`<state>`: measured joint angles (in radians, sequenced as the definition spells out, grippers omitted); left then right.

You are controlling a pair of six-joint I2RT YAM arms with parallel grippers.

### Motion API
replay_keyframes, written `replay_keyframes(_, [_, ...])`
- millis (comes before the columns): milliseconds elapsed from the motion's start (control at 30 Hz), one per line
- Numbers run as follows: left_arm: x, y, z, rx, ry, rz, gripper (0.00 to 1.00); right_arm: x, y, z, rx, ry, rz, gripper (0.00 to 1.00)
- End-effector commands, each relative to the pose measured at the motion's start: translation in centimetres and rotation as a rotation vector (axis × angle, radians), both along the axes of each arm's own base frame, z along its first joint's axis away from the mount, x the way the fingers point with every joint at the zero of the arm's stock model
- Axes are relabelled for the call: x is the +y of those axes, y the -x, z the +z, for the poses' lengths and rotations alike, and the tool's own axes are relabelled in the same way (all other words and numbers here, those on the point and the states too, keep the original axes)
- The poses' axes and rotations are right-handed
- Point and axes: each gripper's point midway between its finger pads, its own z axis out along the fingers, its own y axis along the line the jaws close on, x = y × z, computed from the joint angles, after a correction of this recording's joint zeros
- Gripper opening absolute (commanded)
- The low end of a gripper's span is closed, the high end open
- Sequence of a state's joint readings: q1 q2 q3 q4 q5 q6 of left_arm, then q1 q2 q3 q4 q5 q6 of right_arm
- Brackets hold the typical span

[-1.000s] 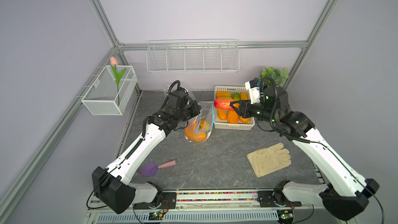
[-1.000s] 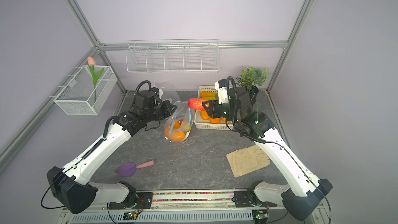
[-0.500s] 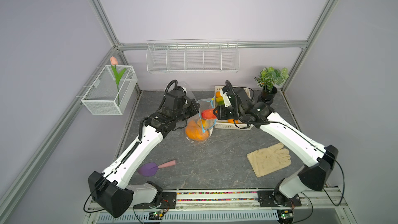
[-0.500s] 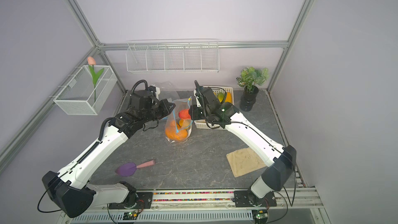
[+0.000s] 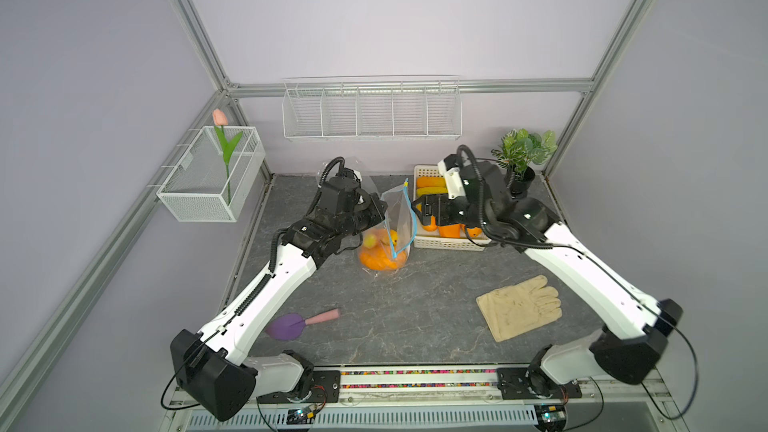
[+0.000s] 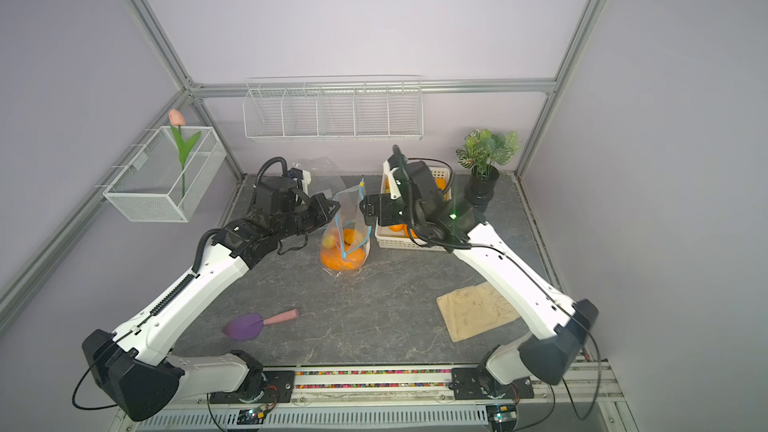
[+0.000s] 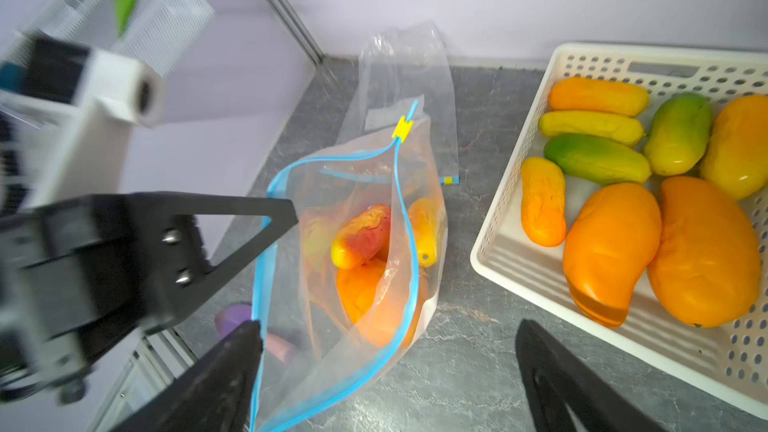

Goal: Place the mango in a zip-top bag and seal the zipper
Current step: Place the mango in the zipper food storage bag, then pick up the mango from the basket.

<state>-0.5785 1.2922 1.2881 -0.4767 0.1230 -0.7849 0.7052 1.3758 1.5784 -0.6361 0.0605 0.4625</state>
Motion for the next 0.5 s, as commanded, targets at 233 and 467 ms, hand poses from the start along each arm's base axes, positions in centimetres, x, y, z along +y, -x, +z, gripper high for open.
replay_keyframes(233, [1.9,0.1,1.4,-0.038,-0.024,0.053,0.0,-3.7,-5.1,-10.8,0.2,0.158,-0.056,0.94])
replay_keyframes(467, [3.7,1.0,1.6,-0.043,-0.033,0.092,0.0,-2.6,-11.2,-18.3,0.309,0.284,-0.114,0.86])
